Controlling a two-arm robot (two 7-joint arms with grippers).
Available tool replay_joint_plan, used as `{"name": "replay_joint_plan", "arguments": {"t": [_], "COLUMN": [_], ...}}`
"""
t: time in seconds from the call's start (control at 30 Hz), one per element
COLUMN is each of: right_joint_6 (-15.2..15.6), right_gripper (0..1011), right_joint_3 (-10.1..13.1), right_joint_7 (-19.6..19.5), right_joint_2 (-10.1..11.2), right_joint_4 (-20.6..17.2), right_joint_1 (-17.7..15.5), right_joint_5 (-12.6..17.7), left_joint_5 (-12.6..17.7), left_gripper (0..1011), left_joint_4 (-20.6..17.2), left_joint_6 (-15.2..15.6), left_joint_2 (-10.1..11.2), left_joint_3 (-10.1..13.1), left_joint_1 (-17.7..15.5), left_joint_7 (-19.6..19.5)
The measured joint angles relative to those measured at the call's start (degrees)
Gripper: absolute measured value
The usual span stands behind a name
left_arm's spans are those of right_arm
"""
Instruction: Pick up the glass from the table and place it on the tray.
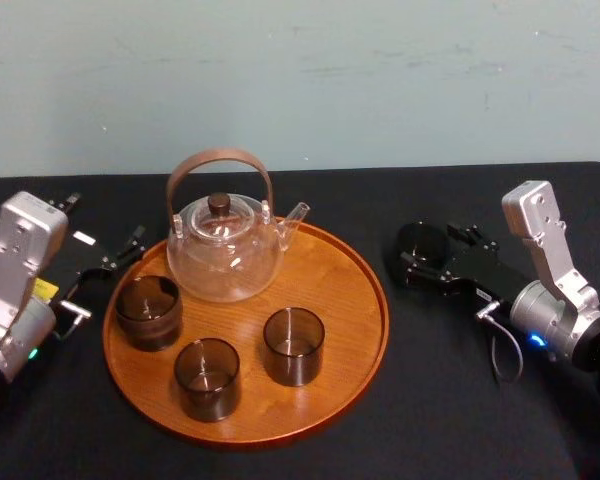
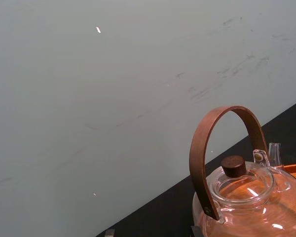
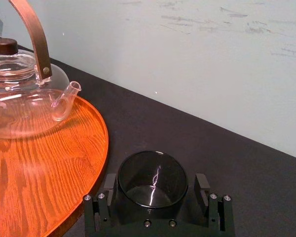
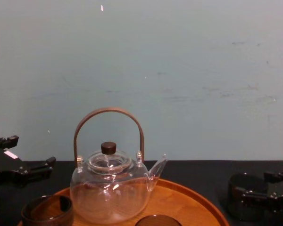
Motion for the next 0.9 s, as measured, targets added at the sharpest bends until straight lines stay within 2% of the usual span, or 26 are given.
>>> {"name": "replay_joint_plan", "arguments": {"t": [0.9], "right_joint_6": [-1.12], "right_gripper": [1002], "right_joint_3": [-0.54], "right_joint_7": [1.60], "right_joint_2": [-0.31], "right_joint_4": [1.30], "right_joint_1": [1.01], "right_joint_5": [0.89], "left_joint_5": [0.00], "left_gripper": [1001], "left_joint_4": [0.00], "left_joint_6": [0.00], "left_joint_2": [0.00], "left_joint_3": [0.00], "left_joint_1": [0.00], "left_joint_7": [0.00]}}
